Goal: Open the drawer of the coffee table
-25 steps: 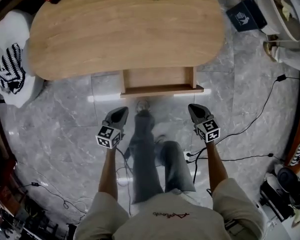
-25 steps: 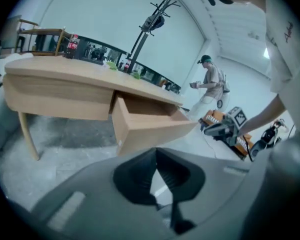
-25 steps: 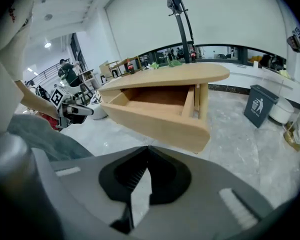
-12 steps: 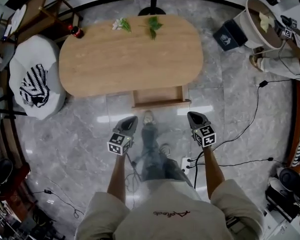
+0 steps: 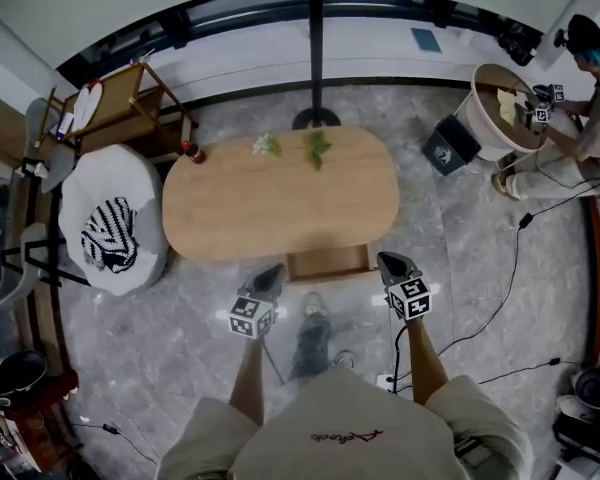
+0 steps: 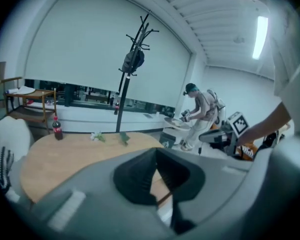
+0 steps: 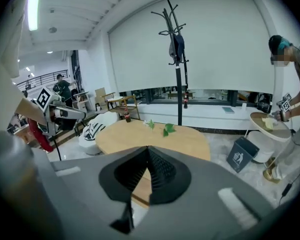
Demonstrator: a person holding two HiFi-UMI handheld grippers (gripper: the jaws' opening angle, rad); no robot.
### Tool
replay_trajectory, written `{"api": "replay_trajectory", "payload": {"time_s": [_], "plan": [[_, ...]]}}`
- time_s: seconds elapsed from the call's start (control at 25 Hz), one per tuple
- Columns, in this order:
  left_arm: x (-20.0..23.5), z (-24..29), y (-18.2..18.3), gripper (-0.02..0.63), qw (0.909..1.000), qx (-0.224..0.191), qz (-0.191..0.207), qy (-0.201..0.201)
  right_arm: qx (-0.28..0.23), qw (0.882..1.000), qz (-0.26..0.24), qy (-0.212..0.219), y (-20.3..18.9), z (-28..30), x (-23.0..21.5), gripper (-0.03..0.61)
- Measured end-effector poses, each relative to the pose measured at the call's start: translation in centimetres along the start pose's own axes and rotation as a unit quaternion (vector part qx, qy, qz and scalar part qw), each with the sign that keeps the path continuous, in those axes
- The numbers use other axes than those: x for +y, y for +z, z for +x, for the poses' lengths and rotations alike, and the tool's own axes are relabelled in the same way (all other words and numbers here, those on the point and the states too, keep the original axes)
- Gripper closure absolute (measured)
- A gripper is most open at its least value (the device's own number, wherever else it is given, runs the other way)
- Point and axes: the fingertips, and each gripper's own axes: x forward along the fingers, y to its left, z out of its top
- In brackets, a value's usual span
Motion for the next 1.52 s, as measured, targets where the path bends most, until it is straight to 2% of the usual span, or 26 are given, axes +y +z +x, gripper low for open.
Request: {"api": "replay_trajectory", "payload": {"time_s": [0.32,0.52,0.68,0.92,1.52], "plan": [[2.6,-1.0,9.8,0.614,0.9983,-0.051,0.028,0.004,-0.056,0.998,-0.026,-0.026,10.4,-1.1,-1.0,0.575],[3.9,-1.7,15.1,0.614,0.9958,-0.078,0.048,-0.004,-0.096,0.993,-0.048,-0.040,17.1,-1.9,-0.7,0.575],[4.1,-2.2,18.6,0.614,0.9930,-0.090,0.076,-0.010,-0.125,0.989,-0.061,-0.049,20.9,-2.7,-0.3,0.574],[4.2,-2.7,23.5,0.614,0.9874,-0.118,0.104,-0.016,-0.150,0.985,-0.073,-0.053,24.5,-3.0,0.2,0.574],[1.0,-0.5,29.4,0.614,0.9808,-0.161,0.110,0.005,-0.185,0.974,-0.127,-0.026,30.7,-4.5,-2.4,0.574]]}}
